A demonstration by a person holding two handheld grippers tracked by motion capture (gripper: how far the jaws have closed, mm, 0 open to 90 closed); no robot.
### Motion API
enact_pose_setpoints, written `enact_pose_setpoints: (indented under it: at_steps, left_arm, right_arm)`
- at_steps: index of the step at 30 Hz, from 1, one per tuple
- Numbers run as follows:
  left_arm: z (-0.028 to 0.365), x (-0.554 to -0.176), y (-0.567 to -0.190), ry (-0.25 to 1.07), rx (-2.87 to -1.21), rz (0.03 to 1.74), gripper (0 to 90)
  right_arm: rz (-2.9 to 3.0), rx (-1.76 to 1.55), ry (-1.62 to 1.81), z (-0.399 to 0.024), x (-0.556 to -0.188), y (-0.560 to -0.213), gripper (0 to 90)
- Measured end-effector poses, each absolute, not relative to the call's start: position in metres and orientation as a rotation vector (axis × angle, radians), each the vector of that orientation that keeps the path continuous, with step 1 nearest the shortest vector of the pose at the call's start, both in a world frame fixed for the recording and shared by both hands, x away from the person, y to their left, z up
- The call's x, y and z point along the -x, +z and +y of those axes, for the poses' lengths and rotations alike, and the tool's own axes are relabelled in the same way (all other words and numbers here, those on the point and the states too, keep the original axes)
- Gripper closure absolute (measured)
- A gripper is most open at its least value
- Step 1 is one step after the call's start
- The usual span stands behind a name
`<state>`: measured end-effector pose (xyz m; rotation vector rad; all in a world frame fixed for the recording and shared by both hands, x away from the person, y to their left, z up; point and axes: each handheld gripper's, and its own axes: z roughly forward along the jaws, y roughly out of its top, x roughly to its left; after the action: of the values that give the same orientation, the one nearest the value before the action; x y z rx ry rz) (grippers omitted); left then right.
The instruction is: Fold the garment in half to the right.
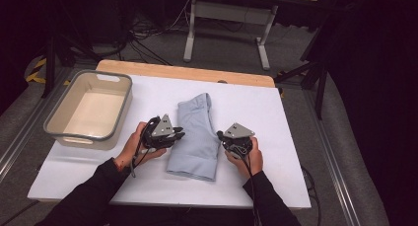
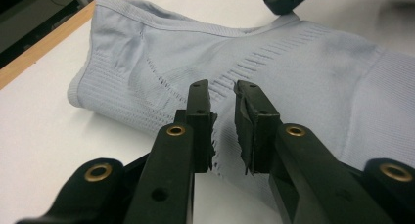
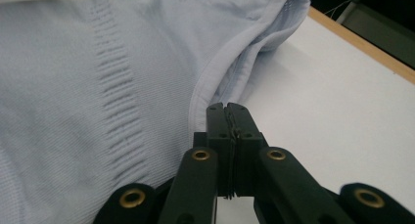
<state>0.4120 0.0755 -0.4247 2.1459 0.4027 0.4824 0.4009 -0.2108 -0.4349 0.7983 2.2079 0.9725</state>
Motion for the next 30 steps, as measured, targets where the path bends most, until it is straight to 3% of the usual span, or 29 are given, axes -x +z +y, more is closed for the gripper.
enact_pose_setpoints:
  at_steps: [6,18,19,20,23,25,26,29,30]
  left_arm:
    - [0.075,-0.414,-0.432,0.452,-2.193,0.388,79.3]
    - [0.070,-0.418,-0.446,0.416,-2.240,0.417,76.6]
    - [0.070,-0.416,-0.442,0.463,-2.224,0.447,64.4]
    - [0.070,-0.416,-0.442,0.463,-2.224,0.447,60.2]
    - [0.077,-0.410,-0.434,0.475,-2.187,0.463,58.6]
    - [0.080,-0.406,-0.431,0.472,-2.175,0.475,51.1]
    - [0.080,-0.401,-0.431,0.449,-2.175,0.490,42.6]
    - [0.079,-0.391,-0.434,0.408,-2.185,0.490,39.8]
    - [0.078,-0.387,-0.436,0.395,-2.199,0.488,34.3]
  right_arm:
    - [2.201,-0.789,1.097,-0.207,-0.397,-0.434,90.0]
    - [2.337,-0.770,0.987,-0.196,-0.403,-0.451,89.8]
    - [2.344,-0.785,0.992,-0.196,-0.404,-0.454,89.8]
    - [2.344,-0.785,0.992,-0.196,-0.404,-0.454,89.8]
    - [2.342,-0.779,0.985,-0.195,-0.404,-0.454,89.8]
    - [2.342,-0.781,0.994,-0.196,-0.404,-0.455,89.8]
    - [2.343,-0.781,0.996,-0.196,-0.404,-0.455,89.8]
    - [2.342,-0.778,0.995,-0.196,-0.404,-0.455,89.8]
    - [2.342,-0.779,0.998,-0.197,-0.404,-0.455,89.8]
